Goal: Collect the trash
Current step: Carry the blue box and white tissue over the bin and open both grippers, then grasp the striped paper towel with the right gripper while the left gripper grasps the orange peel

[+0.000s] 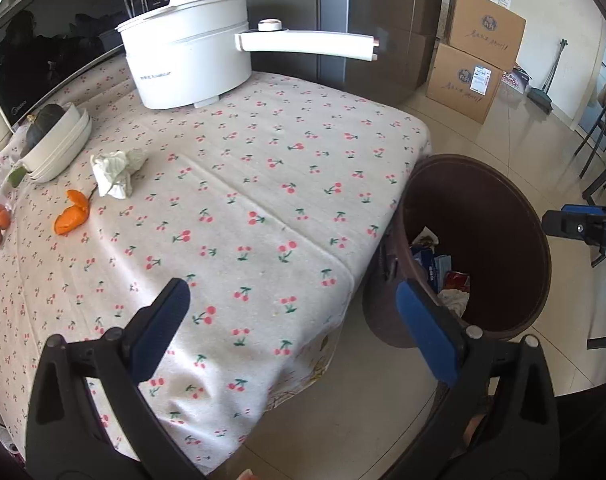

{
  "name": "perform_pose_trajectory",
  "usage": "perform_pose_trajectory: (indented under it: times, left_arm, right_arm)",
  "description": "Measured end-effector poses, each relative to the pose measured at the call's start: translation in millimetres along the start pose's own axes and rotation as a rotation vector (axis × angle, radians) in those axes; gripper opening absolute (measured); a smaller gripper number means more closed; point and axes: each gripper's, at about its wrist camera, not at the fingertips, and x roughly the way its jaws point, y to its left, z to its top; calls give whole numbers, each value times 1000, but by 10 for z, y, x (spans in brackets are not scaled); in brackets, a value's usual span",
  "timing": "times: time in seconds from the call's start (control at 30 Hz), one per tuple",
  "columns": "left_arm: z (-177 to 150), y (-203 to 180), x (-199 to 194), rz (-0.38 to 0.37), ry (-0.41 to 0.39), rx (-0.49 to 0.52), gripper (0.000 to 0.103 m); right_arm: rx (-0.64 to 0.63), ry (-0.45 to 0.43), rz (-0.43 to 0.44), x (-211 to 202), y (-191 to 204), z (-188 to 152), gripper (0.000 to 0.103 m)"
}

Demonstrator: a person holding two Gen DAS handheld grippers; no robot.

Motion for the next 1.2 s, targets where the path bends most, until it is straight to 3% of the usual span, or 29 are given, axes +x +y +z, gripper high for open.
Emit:
perform_pose_trajectory:
  times: [0.63,0.93,1.2]
  left_arm:
    - [-223,1301,-101,149,52,-227,103]
    - [-252,2025,74,256,72,-330,103]
    - [-351,2470,115,295,90,-402,103]
  right_arm:
    - [-123,20,105,275,1330,205,82]
    - [-224,22,147,585,2076,397,84]
    - [-304,-10,168,921,2713,602,84]
